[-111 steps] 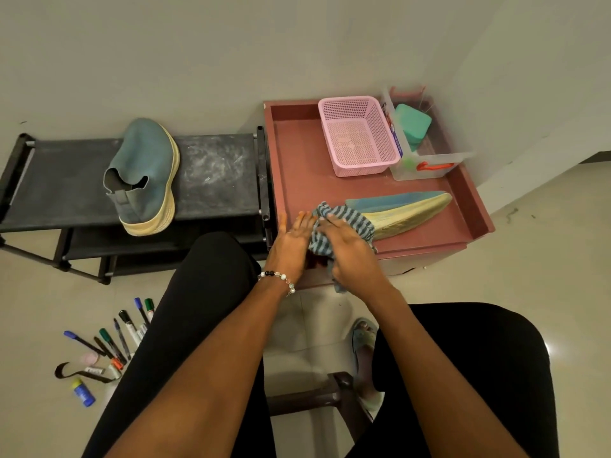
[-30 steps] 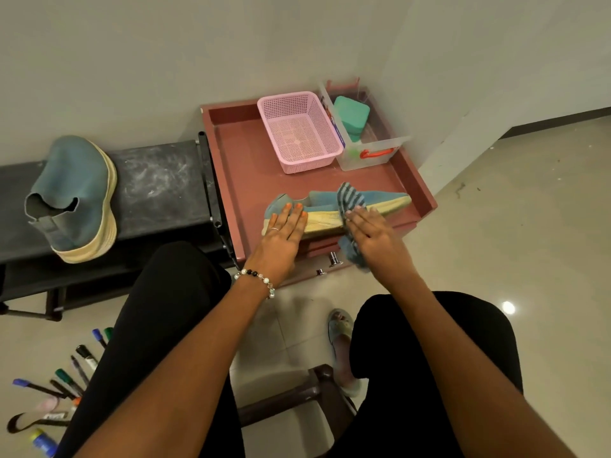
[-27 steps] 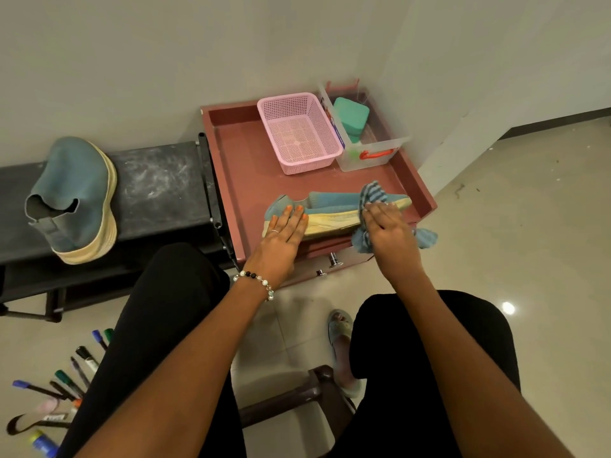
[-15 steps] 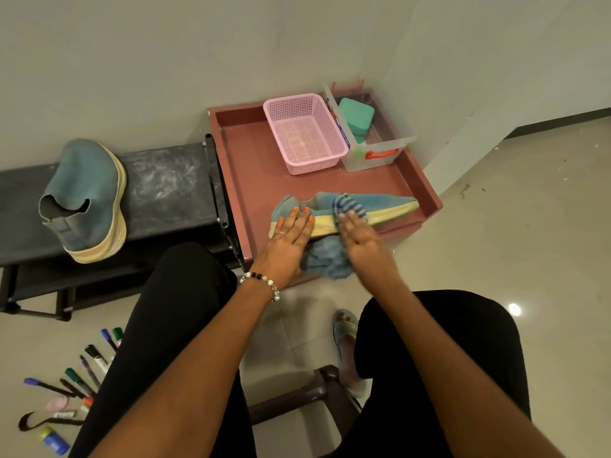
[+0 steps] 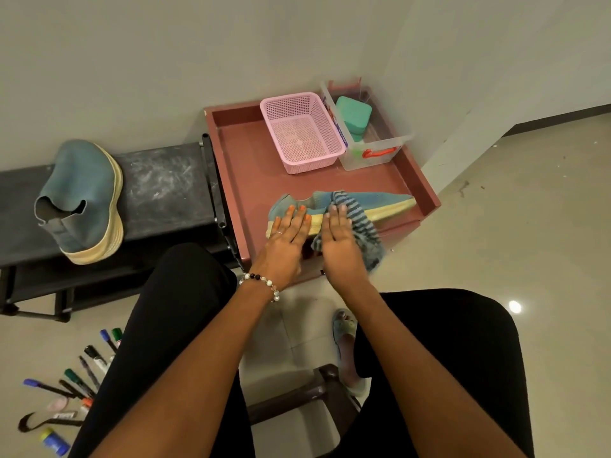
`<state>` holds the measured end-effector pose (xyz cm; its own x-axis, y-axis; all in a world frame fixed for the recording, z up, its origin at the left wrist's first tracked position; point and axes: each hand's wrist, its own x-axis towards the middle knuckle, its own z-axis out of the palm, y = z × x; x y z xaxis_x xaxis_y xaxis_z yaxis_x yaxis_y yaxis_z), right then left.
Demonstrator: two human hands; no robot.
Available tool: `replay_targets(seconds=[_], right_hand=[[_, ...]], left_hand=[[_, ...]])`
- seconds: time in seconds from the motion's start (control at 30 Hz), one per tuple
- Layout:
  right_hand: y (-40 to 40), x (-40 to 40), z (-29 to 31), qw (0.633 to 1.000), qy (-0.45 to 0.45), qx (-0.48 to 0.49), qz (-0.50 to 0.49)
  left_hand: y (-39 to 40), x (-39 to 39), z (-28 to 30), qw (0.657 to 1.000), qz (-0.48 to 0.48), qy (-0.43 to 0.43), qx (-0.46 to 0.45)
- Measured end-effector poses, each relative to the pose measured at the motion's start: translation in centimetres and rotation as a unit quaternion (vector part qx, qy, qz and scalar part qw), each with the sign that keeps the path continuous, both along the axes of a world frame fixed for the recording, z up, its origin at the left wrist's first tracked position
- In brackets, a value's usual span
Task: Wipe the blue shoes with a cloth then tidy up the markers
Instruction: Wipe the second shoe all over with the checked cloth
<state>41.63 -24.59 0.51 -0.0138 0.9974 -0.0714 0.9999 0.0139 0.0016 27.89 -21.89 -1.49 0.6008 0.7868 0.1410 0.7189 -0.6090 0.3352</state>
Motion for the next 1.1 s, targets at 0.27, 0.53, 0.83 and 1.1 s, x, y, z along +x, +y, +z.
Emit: replay_targets(seconds=[0.27,0.53,0.83,1.1], right_hand=[[-1.5,8.6,3.4,0.993,-0.109,-0.035,0.024],[0.6,2.3,0.9,0.990,-0.069,0.023,-0.122],[-1.4,8.6,2.8,0.991,-0.091,-0.036,0.088],[1.4,6.1,3.0,0.981,-0.095,-0.016,-0.167]], left_hand=[[0.4,-0.4,-0.2,1.000,-0.015,-0.015,0.000],[0.1,0.0,-0.5,1.000,-0.009,-0.006,0.002],[0.5,-0.5,-0.5,0.999,-0.011,-0.034,-0.006],[0.4,-0.1,-0.7,0.999,-0.013,-0.024,0.024]])
